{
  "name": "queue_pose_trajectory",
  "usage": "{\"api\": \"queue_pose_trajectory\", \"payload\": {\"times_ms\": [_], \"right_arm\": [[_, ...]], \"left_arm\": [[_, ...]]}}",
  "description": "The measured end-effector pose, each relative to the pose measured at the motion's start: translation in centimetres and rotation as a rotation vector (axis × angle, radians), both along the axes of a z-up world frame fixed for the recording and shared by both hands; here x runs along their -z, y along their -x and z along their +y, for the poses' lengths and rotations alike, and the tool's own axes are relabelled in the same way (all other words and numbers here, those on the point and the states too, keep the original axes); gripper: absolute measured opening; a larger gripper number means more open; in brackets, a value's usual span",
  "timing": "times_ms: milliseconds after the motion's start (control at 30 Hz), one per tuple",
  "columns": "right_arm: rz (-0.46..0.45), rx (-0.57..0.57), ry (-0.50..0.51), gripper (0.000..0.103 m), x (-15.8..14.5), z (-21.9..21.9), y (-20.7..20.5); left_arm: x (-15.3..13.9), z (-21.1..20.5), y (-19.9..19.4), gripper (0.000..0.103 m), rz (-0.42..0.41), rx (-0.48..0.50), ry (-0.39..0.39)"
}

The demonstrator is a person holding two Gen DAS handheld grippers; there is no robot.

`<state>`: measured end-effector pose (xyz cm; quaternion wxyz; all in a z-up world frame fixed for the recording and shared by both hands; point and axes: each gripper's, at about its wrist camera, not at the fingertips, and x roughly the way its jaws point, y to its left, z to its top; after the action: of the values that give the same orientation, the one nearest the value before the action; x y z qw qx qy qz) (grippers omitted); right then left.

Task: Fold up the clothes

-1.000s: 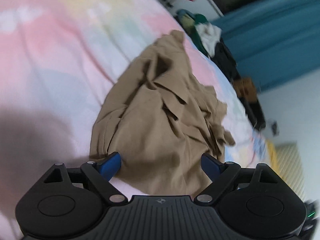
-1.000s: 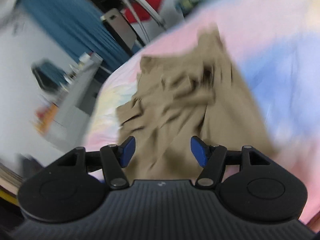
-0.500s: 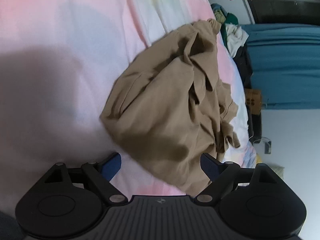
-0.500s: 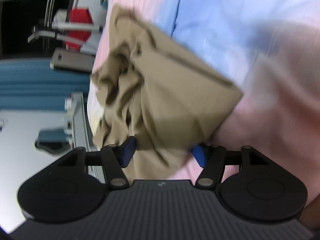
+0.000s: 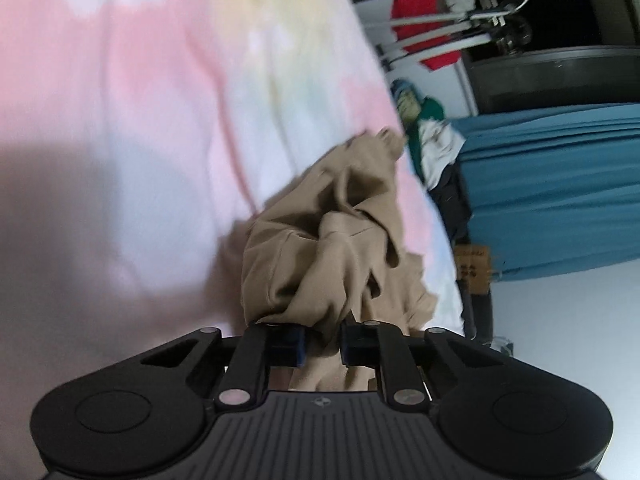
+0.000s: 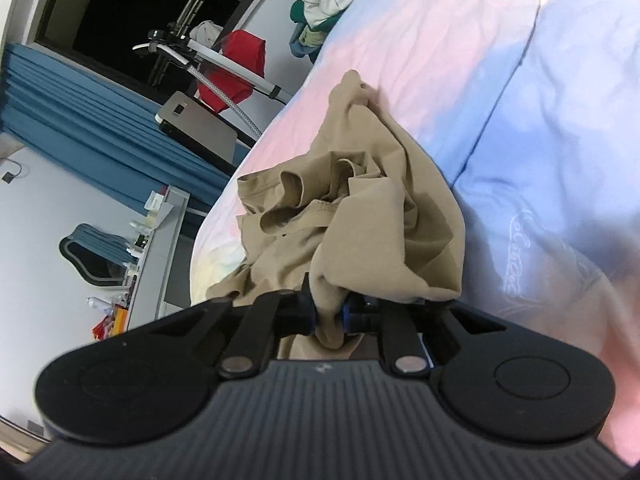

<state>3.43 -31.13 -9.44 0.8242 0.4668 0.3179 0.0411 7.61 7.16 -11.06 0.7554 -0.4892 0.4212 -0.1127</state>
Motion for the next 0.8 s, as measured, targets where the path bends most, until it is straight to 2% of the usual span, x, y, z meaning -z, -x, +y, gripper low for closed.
{"api": "queue_pose_trajectory", "payload": {"times_ms": [200, 500, 700, 800], "right_arm": [[-0.009, 0.039, -0.036, 0.013, -2.0, -0.7, 2.4], [-0.009, 0.033, -0.015, 0.013, -6.1, -0.2, 7.8], [-0.003, 0.033, -0.038, 0.013, -6.5, -0.2, 13.0], [0.008, 0.052, -0.042, 0.013, -6.4, -0.1, 15.1]], "left_arm": [[-3.4, 1.0, 3.2, 0.013, -0.021, -0.037, 0.009], [-8.6, 3.7, 12.4, 0.013, -0.023, -0.054, -0.022], [-10.2, 4.6, 17.6, 0.013, -0.017, -0.029, -0.029], [-10.1, 4.7, 18.4, 0.013, 0.014, -0.002, -0.018]]}}
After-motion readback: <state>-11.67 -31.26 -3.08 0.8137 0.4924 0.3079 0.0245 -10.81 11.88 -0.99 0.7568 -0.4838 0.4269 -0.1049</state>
